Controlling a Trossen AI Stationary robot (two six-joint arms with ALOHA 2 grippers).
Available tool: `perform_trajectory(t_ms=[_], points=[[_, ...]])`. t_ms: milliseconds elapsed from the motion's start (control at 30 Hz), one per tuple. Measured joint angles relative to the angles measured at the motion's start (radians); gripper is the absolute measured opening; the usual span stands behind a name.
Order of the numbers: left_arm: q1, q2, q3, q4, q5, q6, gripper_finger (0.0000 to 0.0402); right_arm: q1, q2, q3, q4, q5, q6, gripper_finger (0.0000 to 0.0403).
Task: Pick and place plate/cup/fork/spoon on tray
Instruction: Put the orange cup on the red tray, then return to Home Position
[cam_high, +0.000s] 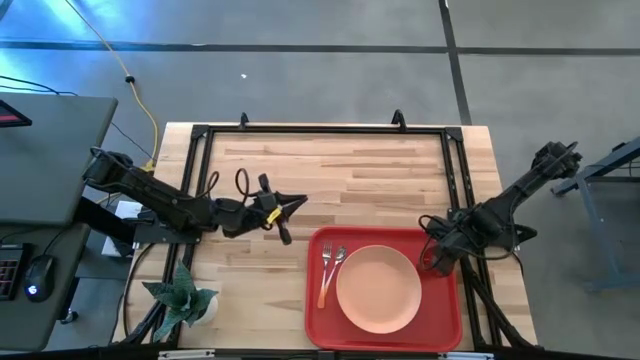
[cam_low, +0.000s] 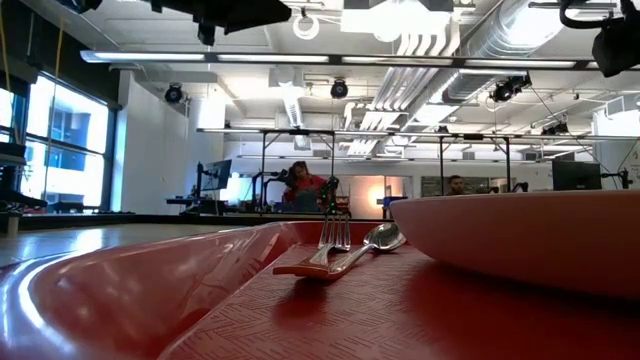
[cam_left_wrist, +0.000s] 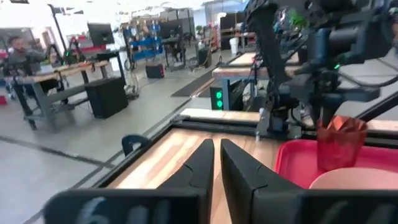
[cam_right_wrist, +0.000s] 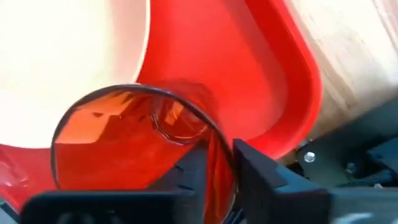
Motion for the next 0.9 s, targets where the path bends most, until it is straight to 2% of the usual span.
perform_trajectory(t_ms=[200, 367, 467, 567, 633, 667, 733, 833, 900], points=[[-0.013, -0.011, 0.0, 0.044, -0.013, 0.066, 0.0058, 0.006, -0.002, 0.014, -0.072, 0.026, 0.028, 0.0147], [-0.014, -0.069, 0.0, 0.067, 0.006, 0.152, 0.0079, 0.006, -0.003, 0.117, -0.095, 0.117, -0.042, 0.0183], [-0.013, -0.121, -0.001, 0.074, 0.103, 0.174, 0.0086, 0.007, -0.003, 0.208, -0.1, 0.272, -0.133, 0.0187], [-0.006, -0.162, -0.041, 0.097, 0.235, 0.18, 0.0087, 0.007, -0.003, 0.264, -0.064, 0.553, -0.236, 0.0188], [-0.003, -0.186, -0.092, 0.131, 0.282, 0.179, 0.0086, 0.001, -0.004, 0.257, 0.038, 0.764, -0.277, 0.0188], [-0.003, -0.194, -0.12, 0.161, 0.29, 0.179, 0.0084, -0.013, -0.004, 0.238, 0.12, 0.831, -0.33, 0.0188], [-0.003, -0.21, -0.186, 0.237, 0.292, 0.185, 0.0081, -0.064, 0.001, 0.179, 0.327, 0.875, -0.509, 0.0188], [-0.003, -0.235, -0.274, 0.324, 0.289, 0.218, 0.0079, -0.162, 0.005, 0.051, 0.75, 0.811, -0.791, 0.0188], [-0.003, -0.26, -0.313, 0.343, 0.252, 0.211, 0.0079, -0.232, 0.009, -0.053, 1.1, 0.642, -0.958, 0.0188]])
